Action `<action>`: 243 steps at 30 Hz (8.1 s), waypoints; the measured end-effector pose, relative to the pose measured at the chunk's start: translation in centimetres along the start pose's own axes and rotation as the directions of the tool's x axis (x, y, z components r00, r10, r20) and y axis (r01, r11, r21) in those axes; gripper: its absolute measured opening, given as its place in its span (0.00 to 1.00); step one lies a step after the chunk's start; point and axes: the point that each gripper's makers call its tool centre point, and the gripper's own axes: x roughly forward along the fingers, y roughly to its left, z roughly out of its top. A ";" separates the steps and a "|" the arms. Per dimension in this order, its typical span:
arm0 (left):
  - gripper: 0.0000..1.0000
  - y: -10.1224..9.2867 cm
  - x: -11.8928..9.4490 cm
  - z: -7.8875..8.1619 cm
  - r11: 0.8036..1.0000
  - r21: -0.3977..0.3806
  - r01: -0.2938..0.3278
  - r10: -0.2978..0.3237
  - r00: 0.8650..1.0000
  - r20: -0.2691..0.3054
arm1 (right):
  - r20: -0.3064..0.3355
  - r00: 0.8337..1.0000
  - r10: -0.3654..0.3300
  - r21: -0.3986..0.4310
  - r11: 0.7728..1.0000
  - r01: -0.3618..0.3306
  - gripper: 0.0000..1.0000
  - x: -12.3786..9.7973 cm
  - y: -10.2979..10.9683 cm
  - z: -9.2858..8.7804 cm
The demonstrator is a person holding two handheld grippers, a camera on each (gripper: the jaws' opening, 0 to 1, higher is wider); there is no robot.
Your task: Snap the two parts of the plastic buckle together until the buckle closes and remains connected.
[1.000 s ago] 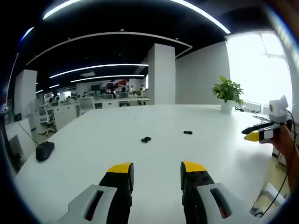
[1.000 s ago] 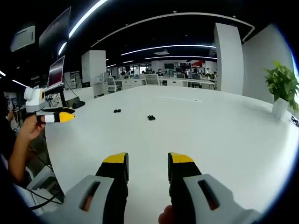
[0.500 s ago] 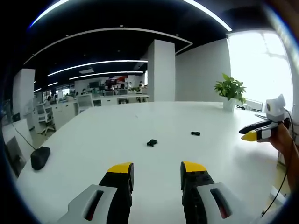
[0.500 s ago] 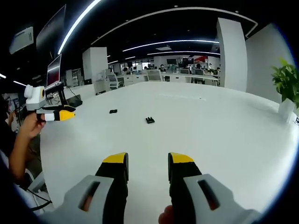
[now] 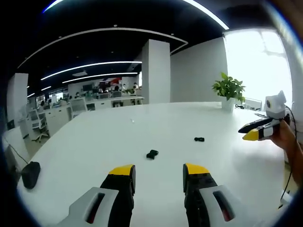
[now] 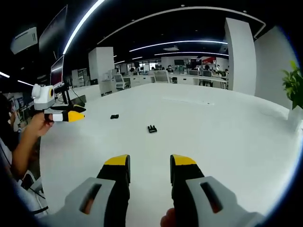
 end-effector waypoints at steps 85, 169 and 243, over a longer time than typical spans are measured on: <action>0.32 1.2 7.8 -0.1 0.964 0.118 0.237 -0.207 0.953 -0.219 | -0.124 0.985 0.123 -0.060 0.990 -0.131 0.26 9.3 -0.5 3.4; 0.16 1.0 9.9 -1.8 0.957 0.093 0.276 -0.243 0.933 -0.264 | -0.163 0.980 0.109 -0.116 0.985 -0.129 0.17 12.7 -0.3 1.0; 0.12 0.2 10.4 -1.5 0.950 0.091 0.299 -0.270 0.931 -0.244 | -0.146 0.981 0.129 -0.145 0.978 -0.150 0.13 12.4 -0.7 1.3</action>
